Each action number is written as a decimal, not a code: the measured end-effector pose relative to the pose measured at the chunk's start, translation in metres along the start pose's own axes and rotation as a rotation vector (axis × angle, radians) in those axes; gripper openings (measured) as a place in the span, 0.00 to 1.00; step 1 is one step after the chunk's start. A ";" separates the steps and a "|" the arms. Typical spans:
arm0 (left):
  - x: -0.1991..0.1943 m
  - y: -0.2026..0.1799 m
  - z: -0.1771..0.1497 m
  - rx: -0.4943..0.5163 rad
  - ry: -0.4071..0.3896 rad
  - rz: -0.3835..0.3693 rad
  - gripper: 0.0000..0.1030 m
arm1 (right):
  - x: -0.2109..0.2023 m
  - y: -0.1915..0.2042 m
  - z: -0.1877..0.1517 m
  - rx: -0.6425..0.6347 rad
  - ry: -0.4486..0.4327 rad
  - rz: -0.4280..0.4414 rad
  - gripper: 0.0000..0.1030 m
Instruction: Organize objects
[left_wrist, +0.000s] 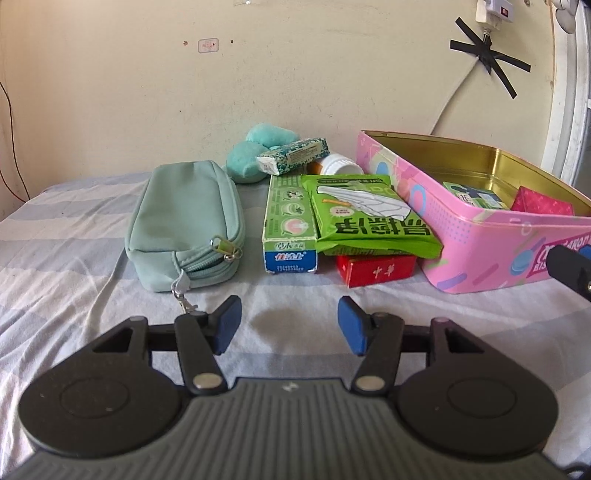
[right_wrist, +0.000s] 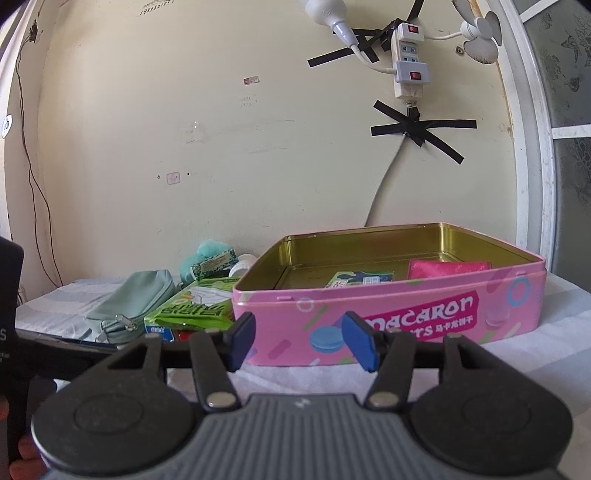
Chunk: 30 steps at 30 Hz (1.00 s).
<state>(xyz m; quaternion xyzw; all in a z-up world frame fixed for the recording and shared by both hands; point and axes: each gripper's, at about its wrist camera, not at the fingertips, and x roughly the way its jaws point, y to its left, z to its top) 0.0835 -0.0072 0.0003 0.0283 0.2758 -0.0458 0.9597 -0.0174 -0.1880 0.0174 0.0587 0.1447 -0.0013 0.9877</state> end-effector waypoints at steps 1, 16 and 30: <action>0.000 -0.001 0.000 0.003 -0.003 0.002 0.61 | 0.000 0.001 0.000 -0.004 0.000 0.002 0.53; -0.001 0.000 0.000 -0.002 -0.023 -0.008 0.67 | 0.003 0.006 0.000 -0.036 0.009 0.011 0.57; -0.010 0.067 0.002 -0.066 -0.064 0.136 0.70 | 0.014 0.050 0.011 -0.231 0.003 0.108 0.57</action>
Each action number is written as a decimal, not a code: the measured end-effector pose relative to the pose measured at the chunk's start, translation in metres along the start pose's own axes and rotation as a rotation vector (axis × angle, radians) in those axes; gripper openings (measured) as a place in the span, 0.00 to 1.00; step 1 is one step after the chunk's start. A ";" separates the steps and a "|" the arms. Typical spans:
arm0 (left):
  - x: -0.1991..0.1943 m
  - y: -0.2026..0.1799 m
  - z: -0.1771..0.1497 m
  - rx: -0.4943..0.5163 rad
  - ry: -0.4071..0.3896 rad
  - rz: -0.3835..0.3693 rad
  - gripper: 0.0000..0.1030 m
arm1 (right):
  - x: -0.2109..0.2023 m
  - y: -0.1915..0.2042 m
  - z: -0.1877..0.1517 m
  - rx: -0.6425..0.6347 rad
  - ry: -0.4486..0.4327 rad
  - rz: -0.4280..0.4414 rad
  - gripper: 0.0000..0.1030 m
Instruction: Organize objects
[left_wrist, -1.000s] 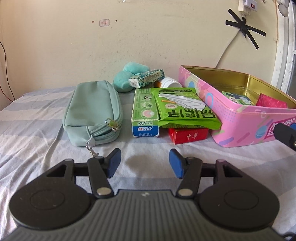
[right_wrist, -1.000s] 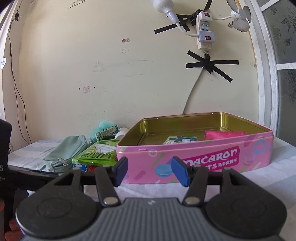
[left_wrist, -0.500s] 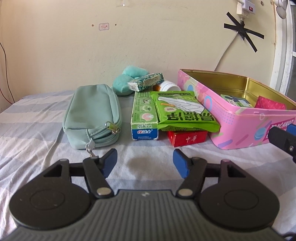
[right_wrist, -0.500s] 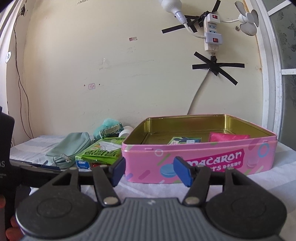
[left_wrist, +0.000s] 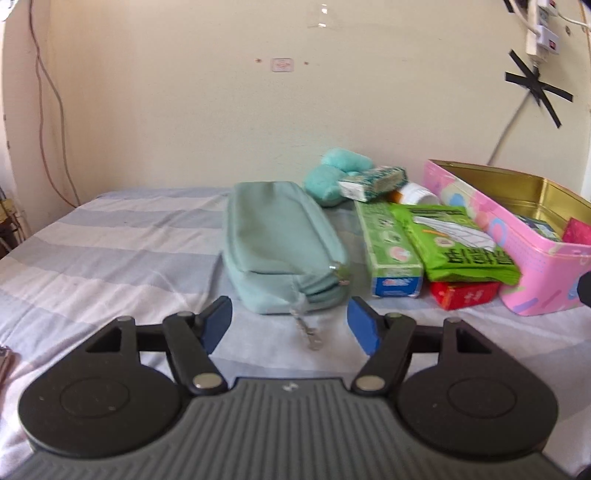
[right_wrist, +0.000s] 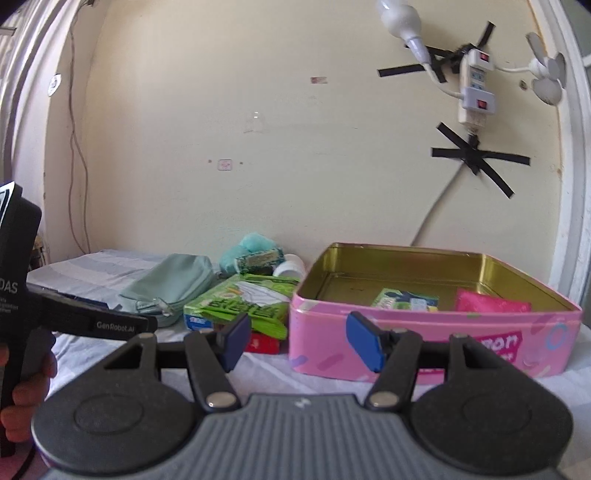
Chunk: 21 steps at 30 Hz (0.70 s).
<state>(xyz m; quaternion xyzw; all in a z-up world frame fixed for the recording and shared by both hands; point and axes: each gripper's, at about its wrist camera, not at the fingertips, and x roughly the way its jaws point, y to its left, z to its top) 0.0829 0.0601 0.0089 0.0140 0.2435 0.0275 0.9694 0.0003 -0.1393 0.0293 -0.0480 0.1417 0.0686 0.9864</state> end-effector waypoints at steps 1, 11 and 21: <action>0.001 0.009 -0.001 -0.023 0.001 0.012 0.70 | 0.007 0.008 0.003 -0.049 0.012 0.010 0.57; 0.014 0.039 -0.003 -0.180 0.060 -0.044 0.70 | 0.081 0.071 -0.002 -0.527 0.112 -0.010 0.53; 0.014 0.045 -0.004 -0.230 0.066 -0.102 0.71 | 0.034 0.079 -0.007 -0.534 0.068 0.047 0.09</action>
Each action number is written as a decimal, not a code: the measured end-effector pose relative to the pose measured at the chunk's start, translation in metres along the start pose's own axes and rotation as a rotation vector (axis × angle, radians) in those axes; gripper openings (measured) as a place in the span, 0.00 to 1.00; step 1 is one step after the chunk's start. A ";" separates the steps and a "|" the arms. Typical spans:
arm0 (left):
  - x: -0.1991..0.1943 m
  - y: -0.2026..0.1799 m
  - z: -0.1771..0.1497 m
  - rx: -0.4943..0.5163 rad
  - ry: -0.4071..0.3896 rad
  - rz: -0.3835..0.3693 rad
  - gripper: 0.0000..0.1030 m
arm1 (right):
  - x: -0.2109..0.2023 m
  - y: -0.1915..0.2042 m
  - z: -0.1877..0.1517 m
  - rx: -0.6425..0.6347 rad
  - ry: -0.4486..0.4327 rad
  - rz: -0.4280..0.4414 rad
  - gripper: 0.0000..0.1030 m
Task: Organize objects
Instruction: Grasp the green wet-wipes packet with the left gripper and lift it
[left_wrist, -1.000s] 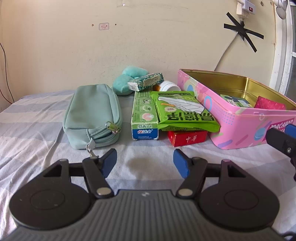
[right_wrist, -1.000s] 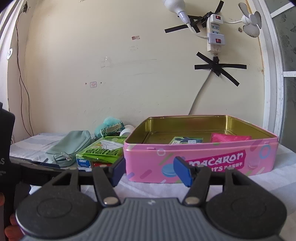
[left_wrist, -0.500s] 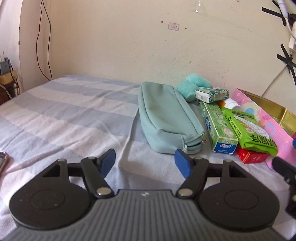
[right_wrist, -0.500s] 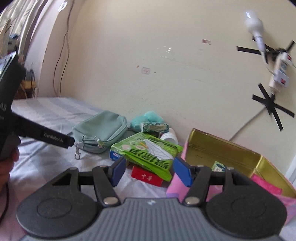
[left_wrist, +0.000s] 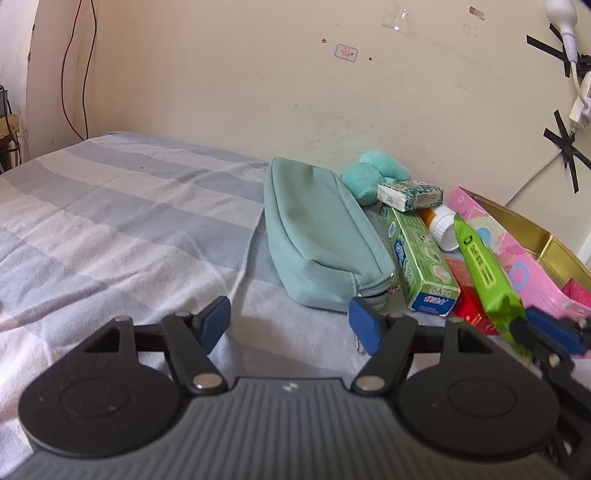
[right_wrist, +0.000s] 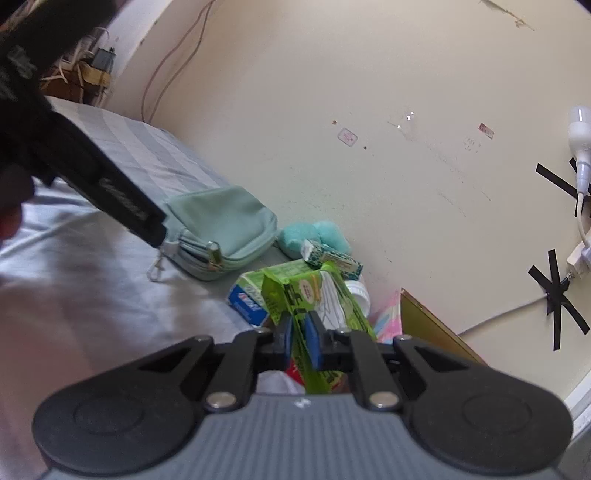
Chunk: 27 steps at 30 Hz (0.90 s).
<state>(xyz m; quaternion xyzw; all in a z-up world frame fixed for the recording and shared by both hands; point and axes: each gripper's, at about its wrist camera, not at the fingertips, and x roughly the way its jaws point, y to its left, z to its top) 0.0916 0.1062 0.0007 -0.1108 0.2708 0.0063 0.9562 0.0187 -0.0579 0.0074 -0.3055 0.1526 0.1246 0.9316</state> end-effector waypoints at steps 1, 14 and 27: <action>-0.001 0.001 0.000 -0.006 -0.001 -0.011 0.71 | -0.012 0.002 -0.001 0.020 0.000 0.047 0.09; -0.017 -0.001 0.001 -0.068 0.110 -0.193 0.71 | -0.042 -0.049 -0.029 0.520 0.074 0.397 0.49; -0.014 -0.053 -0.017 0.043 0.278 -0.341 0.51 | -0.008 -0.027 -0.032 0.522 0.166 0.468 0.50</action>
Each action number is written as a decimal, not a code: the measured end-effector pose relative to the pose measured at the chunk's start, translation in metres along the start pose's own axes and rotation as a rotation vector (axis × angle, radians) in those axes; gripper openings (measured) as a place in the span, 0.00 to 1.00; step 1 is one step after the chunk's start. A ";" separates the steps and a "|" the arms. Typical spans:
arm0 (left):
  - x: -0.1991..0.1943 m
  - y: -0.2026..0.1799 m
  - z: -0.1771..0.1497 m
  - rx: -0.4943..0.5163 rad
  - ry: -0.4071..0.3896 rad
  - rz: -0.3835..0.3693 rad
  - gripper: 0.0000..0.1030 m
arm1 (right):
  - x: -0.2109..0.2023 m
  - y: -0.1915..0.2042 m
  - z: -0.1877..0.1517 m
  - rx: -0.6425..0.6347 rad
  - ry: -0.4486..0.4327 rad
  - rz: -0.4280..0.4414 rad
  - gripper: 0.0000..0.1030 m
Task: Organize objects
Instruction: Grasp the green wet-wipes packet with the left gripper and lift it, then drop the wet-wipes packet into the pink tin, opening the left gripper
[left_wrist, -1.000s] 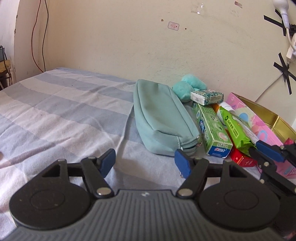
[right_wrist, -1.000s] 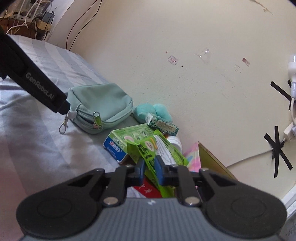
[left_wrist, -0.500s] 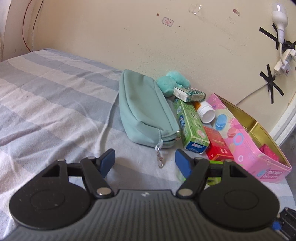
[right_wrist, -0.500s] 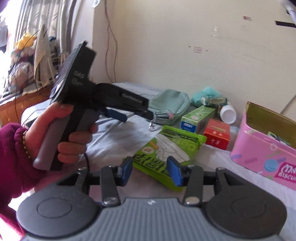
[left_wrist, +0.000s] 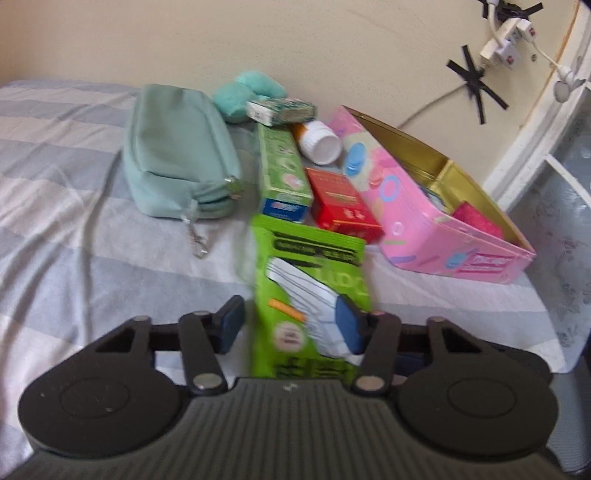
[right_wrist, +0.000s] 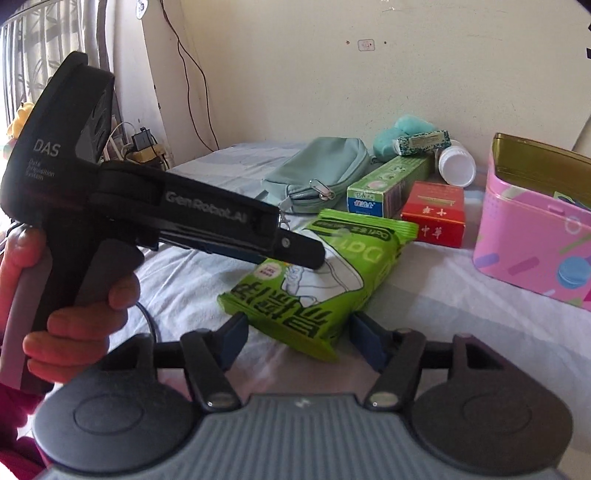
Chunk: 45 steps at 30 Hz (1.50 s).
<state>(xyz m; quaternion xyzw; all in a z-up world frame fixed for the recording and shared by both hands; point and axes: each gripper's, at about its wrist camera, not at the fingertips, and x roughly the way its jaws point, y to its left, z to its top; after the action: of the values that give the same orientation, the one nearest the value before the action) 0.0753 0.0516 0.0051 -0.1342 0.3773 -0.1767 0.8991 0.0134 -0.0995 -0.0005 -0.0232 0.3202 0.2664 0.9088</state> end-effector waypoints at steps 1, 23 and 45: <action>-0.002 -0.005 0.000 0.012 -0.009 0.026 0.51 | -0.002 0.003 -0.001 -0.013 -0.017 -0.019 0.46; -0.025 -0.162 0.096 0.336 -0.354 -0.082 0.51 | -0.093 -0.074 0.043 0.090 -0.459 -0.202 0.33; 0.074 -0.153 0.095 0.348 -0.212 0.157 0.57 | -0.047 -0.159 0.034 0.225 -0.365 -0.467 0.51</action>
<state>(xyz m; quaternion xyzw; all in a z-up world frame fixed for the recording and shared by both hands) 0.1593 -0.1075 0.0799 0.0348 0.2536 -0.1534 0.9545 0.0810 -0.2505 0.0344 0.0525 0.1654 0.0130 0.9847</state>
